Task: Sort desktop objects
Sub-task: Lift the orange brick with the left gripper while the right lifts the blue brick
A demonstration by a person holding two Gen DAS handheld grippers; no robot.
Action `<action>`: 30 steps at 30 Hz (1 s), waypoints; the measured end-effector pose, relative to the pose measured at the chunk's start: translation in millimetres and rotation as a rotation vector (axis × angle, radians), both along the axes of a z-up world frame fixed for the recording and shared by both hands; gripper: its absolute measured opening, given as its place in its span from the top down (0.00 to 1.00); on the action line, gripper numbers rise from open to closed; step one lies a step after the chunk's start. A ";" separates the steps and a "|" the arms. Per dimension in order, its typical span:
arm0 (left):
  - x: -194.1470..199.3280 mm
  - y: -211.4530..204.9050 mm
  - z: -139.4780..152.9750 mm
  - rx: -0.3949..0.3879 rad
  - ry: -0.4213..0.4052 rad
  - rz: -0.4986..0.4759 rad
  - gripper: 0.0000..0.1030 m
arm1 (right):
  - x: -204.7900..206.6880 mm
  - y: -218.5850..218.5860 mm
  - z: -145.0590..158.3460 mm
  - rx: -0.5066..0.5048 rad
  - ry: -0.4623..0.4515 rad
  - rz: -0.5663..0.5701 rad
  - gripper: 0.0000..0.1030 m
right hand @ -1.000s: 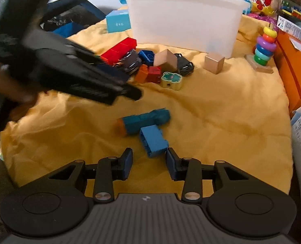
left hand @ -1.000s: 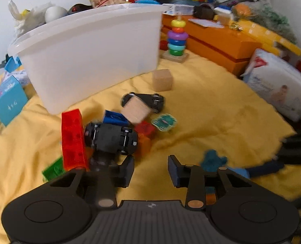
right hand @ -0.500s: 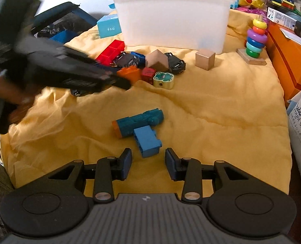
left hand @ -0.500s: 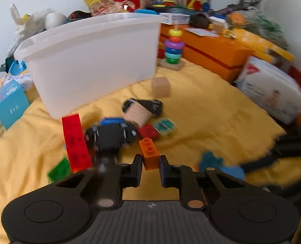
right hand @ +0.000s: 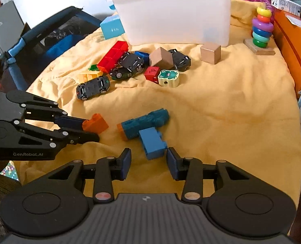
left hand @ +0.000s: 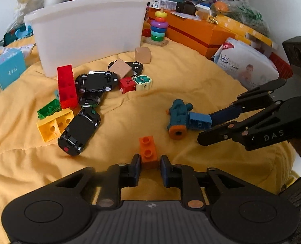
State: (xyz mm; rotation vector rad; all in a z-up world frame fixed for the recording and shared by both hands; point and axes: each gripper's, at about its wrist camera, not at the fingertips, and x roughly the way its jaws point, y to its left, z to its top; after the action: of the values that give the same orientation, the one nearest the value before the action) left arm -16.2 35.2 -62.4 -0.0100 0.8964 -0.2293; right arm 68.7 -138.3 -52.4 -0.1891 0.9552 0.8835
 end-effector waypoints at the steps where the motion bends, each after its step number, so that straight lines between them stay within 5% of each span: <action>1: -1.1 -0.3 2.6 0.004 -0.005 0.002 0.73 | -0.8 -0.2 0.5 -0.003 0.003 0.006 0.59; 4: -4.7 0.5 9.1 -0.007 -0.017 0.006 0.70 | -6.5 0.8 3.1 -0.029 -0.014 0.031 0.79; 10: 0.0 -3.4 12.0 0.020 -0.012 0.018 0.70 | -16.9 0.6 11.1 -0.065 -0.071 0.053 0.79; 13: 2.5 -2.3 9.8 0.022 -0.002 0.032 0.70 | -12.3 -3.0 10.4 -0.043 -0.026 0.034 0.63; 20: 6.4 -0.3 9.5 0.006 0.002 0.049 0.70 | 6.7 -25.9 23.7 0.114 0.042 -0.100 0.63; 26: 10.0 -2.5 3.5 0.011 0.028 0.050 0.70 | 11.9 -4.8 4.4 0.081 0.106 -0.082 0.70; 30: 9.3 1.1 0.1 -0.014 0.038 0.055 0.78 | 1.2 7.0 2.3 0.018 0.054 -0.030 0.75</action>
State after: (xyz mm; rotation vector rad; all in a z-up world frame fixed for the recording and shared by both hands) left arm -7.0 36.3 -62.3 -0.0524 0.9309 -0.1844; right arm 69.9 -131.4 -50.1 -0.1358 0.9974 0.8725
